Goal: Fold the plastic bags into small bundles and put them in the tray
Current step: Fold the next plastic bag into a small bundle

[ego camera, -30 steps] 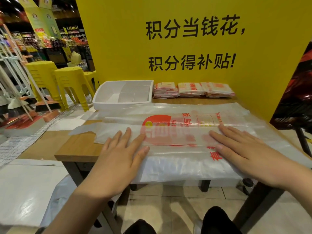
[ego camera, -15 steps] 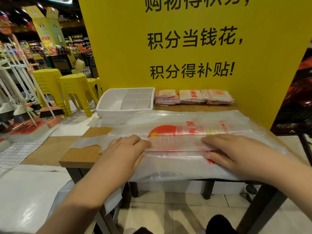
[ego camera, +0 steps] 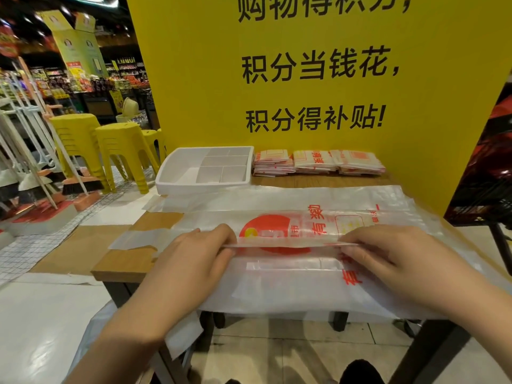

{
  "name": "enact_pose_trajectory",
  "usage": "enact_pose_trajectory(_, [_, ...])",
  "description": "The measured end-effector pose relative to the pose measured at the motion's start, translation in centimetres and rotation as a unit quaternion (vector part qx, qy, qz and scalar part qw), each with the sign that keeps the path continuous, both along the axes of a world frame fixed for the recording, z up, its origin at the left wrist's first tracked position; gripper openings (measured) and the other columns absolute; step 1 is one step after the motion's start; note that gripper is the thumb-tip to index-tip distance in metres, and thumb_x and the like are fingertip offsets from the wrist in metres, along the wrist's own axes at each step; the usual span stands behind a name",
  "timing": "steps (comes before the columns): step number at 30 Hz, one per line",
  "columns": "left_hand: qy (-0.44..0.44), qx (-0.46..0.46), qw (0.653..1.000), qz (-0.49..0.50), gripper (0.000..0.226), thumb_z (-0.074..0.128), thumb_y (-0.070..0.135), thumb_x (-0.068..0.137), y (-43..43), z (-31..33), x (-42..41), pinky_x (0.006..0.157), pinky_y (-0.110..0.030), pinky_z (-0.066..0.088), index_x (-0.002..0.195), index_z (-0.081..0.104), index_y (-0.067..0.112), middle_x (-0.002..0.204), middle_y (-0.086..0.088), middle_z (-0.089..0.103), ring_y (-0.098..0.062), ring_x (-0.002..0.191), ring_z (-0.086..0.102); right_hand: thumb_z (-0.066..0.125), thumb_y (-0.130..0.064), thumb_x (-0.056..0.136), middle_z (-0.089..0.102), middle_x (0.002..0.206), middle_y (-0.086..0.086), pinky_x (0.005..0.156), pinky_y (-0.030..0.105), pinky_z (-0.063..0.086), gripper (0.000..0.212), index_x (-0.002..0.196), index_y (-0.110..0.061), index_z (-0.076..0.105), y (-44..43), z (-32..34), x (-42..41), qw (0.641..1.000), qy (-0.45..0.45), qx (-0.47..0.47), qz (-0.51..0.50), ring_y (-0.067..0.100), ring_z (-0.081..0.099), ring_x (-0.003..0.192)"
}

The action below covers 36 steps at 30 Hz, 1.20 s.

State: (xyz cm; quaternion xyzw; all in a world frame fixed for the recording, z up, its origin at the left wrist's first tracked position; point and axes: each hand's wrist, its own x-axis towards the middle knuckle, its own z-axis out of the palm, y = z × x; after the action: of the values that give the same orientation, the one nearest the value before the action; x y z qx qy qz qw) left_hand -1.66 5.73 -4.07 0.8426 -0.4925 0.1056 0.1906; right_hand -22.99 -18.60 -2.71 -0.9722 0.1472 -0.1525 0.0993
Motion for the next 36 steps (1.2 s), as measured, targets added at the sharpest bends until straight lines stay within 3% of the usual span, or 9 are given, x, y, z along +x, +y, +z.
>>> enact_pose_trajectory(3, [0.016, 0.06, 0.998, -0.021, 0.006, 0.043, 0.046, 0.098, -0.1, 1.8, 1.3, 0.07, -0.033, 0.05, 0.1, 0.047, 0.041, 0.083, 0.016, 0.061, -0.007, 0.076, 0.057, 0.039, -0.058, 0.094, 0.067, 0.095, -0.029, 0.073, 0.028, 0.051, 0.028, 0.107, -0.047, 0.061, -0.7, 1.6, 0.3, 0.999, 0.034, -0.016, 0.003, -0.003, 0.061, 0.089])
enact_pose_trajectory(10, [0.039, 0.065, 0.997, 0.011, 0.021, 0.055, 0.051, 0.095, -2.2, 5.7, 4.4, 0.078, -0.036, 0.051, 0.115, 0.052, 0.044, 0.102, 0.015, 0.063, -0.007, 0.088, 0.058, 0.042, -0.058, 0.094, 0.062, 0.095, -0.021, 0.071, 0.031, 0.048, 0.035, 0.125, -0.048, 0.052, -3.5, 5.0, 3.3, 0.993, 0.06, -0.087, -0.048, 0.006, 0.057, 0.084])
enact_pose_trajectory(12, [0.001, 0.071, 0.997, 0.029, 0.034, 0.058, 0.05, 0.095, -3.3, 5.7, 5.4, 0.088, -0.038, 0.049, 0.126, 0.051, 0.038, 0.111, 0.01, 0.063, -0.016, 0.102, 0.06, 0.038, -0.058, 0.093, 0.062, 0.103, -0.017, 0.082, 0.032, 0.046, 0.046, 0.136, -0.043, 0.046, -4.5, 4.7, 4.7, 0.987, 0.07, -0.125, -0.069, 0.013, 0.058, 0.095])
enact_pose_trajectory(14, [-0.034, 0.08, 0.996, 0.032, 0.043, 0.058, 0.048, 0.095, -4.3, 5.0, 6.0, 0.1, -0.041, 0.044, 0.134, 0.048, 0.033, 0.126, 0.005, 0.06, -0.021, 0.119, 0.056, 0.043, -0.057, 0.095, 0.058, 0.126, -0.013, 0.1, 0.036, 0.042, 0.05, 0.143, -0.042, 0.039, -5.3, 3.7, 5.7, 0.983, 0.085, -0.139, -0.082, 0.019, 0.055, 0.116])
enact_pose_trajectory(16, [-0.042, 0.097, 0.994, 0.029, 0.048, 0.056, 0.045, 0.096, -4.8, 3.8, 6.3, 0.109, -0.042, 0.037, 0.141, 0.045, 0.033, 0.138, 0.004, 0.054, -0.022, 0.131, 0.048, 0.047, -0.057, 0.095, 0.052, 0.139, -0.012, 0.106, 0.039, 0.04, 0.049, 0.142, -0.043, 0.04, -5.6, 2.4, 6.2, 0.986, 0.088, -0.114, -0.08, 0.02, 0.052, 0.126])
enact_pose_trajectory(22, [-0.031, 0.124, 0.992, -0.002, 0.042, 0.04, 0.032, 0.105, -4.7, 0.9, 5.5, 0.122, -0.043, 0.013, 0.147, 0.043, 0.038, 0.159, 0.005, 0.033, -0.016, 0.148, 0.022, 0.04, -0.04, 0.101, 0.05, 0.145, -0.009, 0.106, 0.038, 0.042, 0.044, 0.144, -0.037, 0.047, -4.9, -0.3, 6.5, 0.993, 0.088, -0.071, -0.039, 0.019, 0.051, 0.128])
enact_pose_trajectory(29, [0.066, 0.17, 0.983, -0.017, 0.053, 0.02, 0.054, 0.103, -4.9, 0.5, 3.3, 0.124, -0.043, -0.001, 0.155, 0.021, 0.044, 0.166, 0.01, 0.014, -0.009, 0.152, 0.006, 0.028, -0.054, 0.102, 0.03, 0.159, -0.015, 0.118, 0.033, 0.025, 0.053, 0.153, -0.04, 0.032, -1.5, -0.9, 7.7, 0.993, 0.111, -0.026, -0.005, 0.01, 0.027, 0.146])
enact_pose_trajectory(33, [0.059, 0.209, 0.975, 0.058, 0.059, 0.014, 0.062, 0.099, -2.5, 0.4, 3.8, 0.122, -0.048, -0.011, 0.156, 0.012, 0.045, 0.167, 0.006, 0.004, -0.015, 0.154, -0.003, 0.025, -0.056, 0.102, 0.019, 0.163, -0.018, 0.118, 0.028, 0.015, 0.055, 0.155, -0.044, 0.021, -1.7, -1.2, 7.2, 0.992, 0.125, 0.002, -0.011, 0.006, 0.017, 0.15])
enact_pose_trajectory(36, [0.042, 0.188, 0.969, 0.154, 0.059, 0.013, 0.06, 0.101, -0.5, 0.5, 5.5, 0.122, -0.05, -0.005, 0.156, 0.02, 0.037, 0.164, -0.001, 0.019, -0.021, 0.152, 0.011, 0.03, -0.055, 0.101, 0.024, 0.162, -0.016, 0.122, 0.031, 0.015, 0.055, 0.154, -0.041, 0.027, -2.1, -1.8, 7.0, 0.995, 0.095, 0.043, -0.003, 0.006, 0.019, 0.149])
